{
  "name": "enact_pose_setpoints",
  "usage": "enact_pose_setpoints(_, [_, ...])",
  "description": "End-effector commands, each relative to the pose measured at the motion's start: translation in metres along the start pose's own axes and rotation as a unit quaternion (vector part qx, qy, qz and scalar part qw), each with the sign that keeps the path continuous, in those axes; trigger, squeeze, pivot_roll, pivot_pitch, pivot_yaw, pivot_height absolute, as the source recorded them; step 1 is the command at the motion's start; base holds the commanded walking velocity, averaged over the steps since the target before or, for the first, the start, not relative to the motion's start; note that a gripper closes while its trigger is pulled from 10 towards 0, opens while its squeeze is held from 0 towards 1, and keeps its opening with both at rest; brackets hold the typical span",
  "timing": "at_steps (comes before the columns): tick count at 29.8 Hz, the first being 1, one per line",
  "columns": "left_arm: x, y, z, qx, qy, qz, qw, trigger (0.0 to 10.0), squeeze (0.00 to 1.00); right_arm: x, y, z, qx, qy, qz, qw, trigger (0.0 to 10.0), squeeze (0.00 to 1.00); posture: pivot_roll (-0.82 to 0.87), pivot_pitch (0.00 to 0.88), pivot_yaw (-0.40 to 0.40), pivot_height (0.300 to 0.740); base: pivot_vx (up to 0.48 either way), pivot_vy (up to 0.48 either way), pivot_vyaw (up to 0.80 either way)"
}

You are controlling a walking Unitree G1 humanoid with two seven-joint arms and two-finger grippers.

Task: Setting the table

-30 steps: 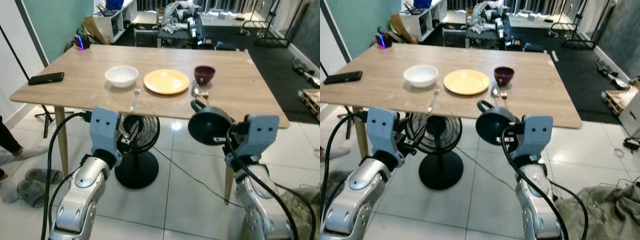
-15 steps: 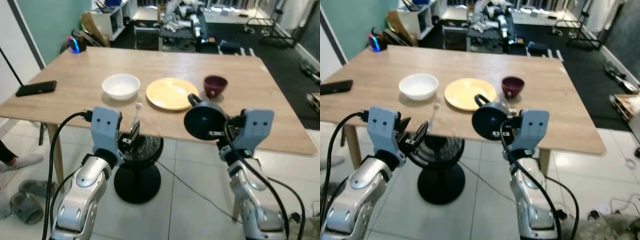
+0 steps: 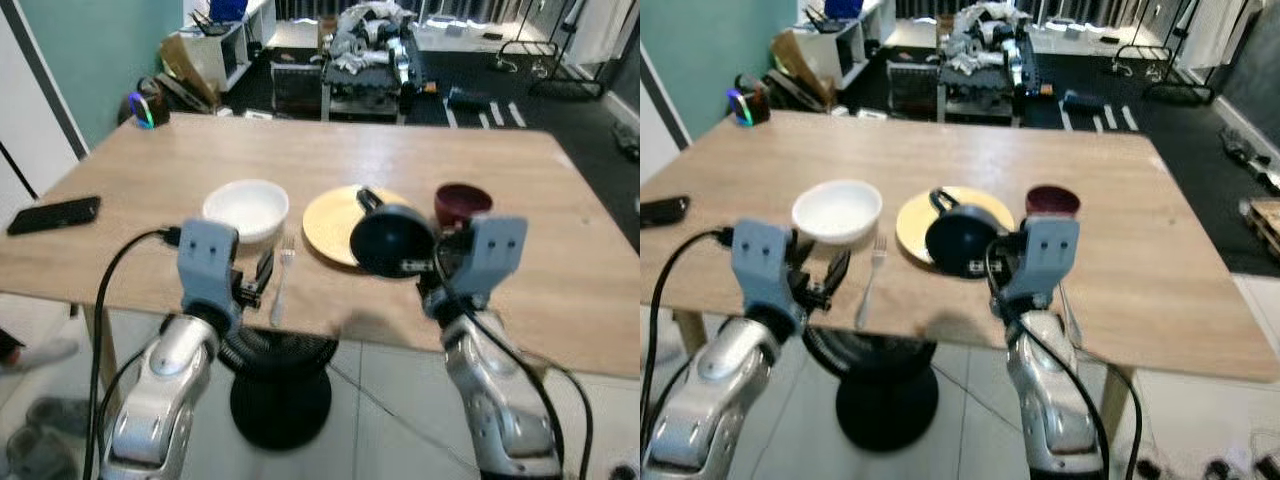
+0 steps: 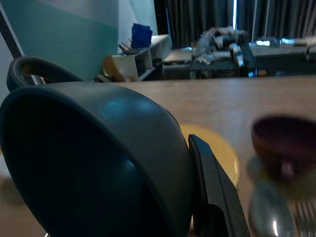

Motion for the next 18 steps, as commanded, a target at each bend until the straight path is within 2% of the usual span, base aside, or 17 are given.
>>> enact_pose_setpoints(1, [-0.004, -0.003, 0.002, -0.006, 0.006, -0.003, 1.000, 10.0, 0.00, -0.006, -0.004, 0.000, -0.005, 0.007, -0.005, 1.000, 10.0, 0.00, -0.02, 0.000, 0.080, 0.740, 0.480, 0.000, 0.00])
enact_pose_setpoints(7, [-0.004, -0.005, 0.003, -0.012, 0.005, -0.002, 1.000, 10.0, 0.00, -0.003, -0.005, 0.000, -0.007, 0.005, 0.001, 1.000, 10.0, 0.00, -0.02, 0.000, 0.081, 0.740, 0.401, 0.000, 0.00])
enact_pose_setpoints(12, [-0.002, -0.006, 0.003, -0.014, -0.001, -0.002, 1.000, 10.0, 0.00, 0.000, -0.005, 0.001, -0.008, 0.003, 0.009, 1.000, 10.0, 0.00, -0.02, 0.000, 0.082, 0.740, 0.000, 0.000, 0.00])
enact_pose_setpoints(17, [-0.002, -0.006, 0.003, -0.013, -0.001, -0.003, 1.000, 10.0, 0.00, 0.000, -0.010, 0.000, -0.024, 0.011, 0.018, 0.999, 10.0, 0.00, -0.02, 0.000, 0.081, 0.740, 0.000, 0.000, 0.00])
enact_pose_setpoints(18, [-0.002, -0.005, 0.003, -0.013, 0.000, -0.002, 1.000, 10.0, 0.00, -0.001, -0.017, -0.002, -0.039, 0.014, 0.023, 0.999, 10.0, 0.00, -0.02, 0.000, 0.081, 0.740, 0.000, 0.000, 0.00])
Point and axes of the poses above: a point about 5 cm out from each wrist's last joint towards the gripper, its own z axis pointing back from the gripper into the wrist, its own y axis along the axis of the wrist's last joint, x = y × z, the point moved 6 cm from there along -z, pointing out of the wrist towards the gripper, and after that the axes turned 1 degree about -z, right-handed, at the moved point
